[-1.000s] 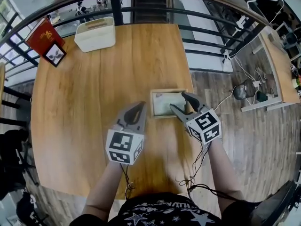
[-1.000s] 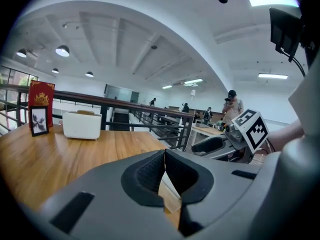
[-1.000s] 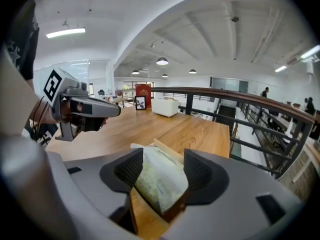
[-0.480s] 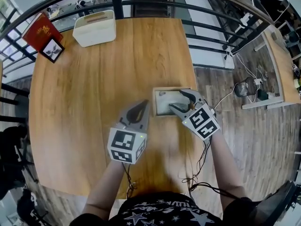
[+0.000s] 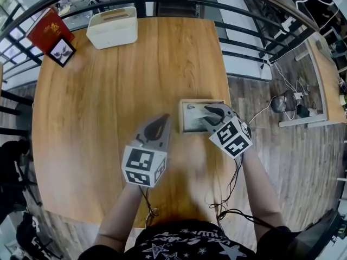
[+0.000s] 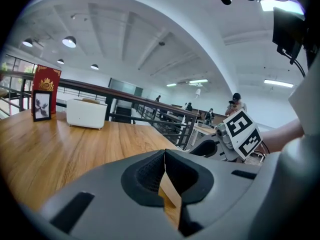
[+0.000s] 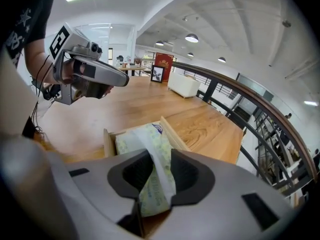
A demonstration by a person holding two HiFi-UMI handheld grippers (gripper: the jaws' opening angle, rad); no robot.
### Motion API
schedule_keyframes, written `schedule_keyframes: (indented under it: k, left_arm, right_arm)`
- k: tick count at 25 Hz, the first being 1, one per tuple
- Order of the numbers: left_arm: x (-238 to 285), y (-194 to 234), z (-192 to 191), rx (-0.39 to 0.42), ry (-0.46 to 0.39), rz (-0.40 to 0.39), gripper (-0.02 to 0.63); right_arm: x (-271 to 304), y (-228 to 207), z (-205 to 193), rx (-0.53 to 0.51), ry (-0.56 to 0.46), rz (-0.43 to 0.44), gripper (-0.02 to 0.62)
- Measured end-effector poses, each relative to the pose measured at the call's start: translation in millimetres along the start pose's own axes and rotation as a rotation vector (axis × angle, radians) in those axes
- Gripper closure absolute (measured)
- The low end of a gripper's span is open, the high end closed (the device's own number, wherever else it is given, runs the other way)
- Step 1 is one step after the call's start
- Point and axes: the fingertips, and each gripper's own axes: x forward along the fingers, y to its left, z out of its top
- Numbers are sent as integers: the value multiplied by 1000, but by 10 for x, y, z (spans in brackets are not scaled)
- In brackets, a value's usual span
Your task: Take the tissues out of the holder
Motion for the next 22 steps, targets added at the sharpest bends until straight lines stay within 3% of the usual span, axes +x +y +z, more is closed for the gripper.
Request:
schedule_keyframes:
  k: [3, 6, 22]
  left_arm:
    - [-13, 22, -9, -12, -6, 8, 592]
    - [-35, 10, 4, -16, -10, 7, 592]
    - [-349, -173, 168, 14, -50, 24, 592]
  right_arm:
    - [-13, 37, -5, -6, 16, 19, 539]
    - [-55, 71, 28, -14, 3, 19, 560]
    - [-734, 62, 515, -70, -160, -141, 568]
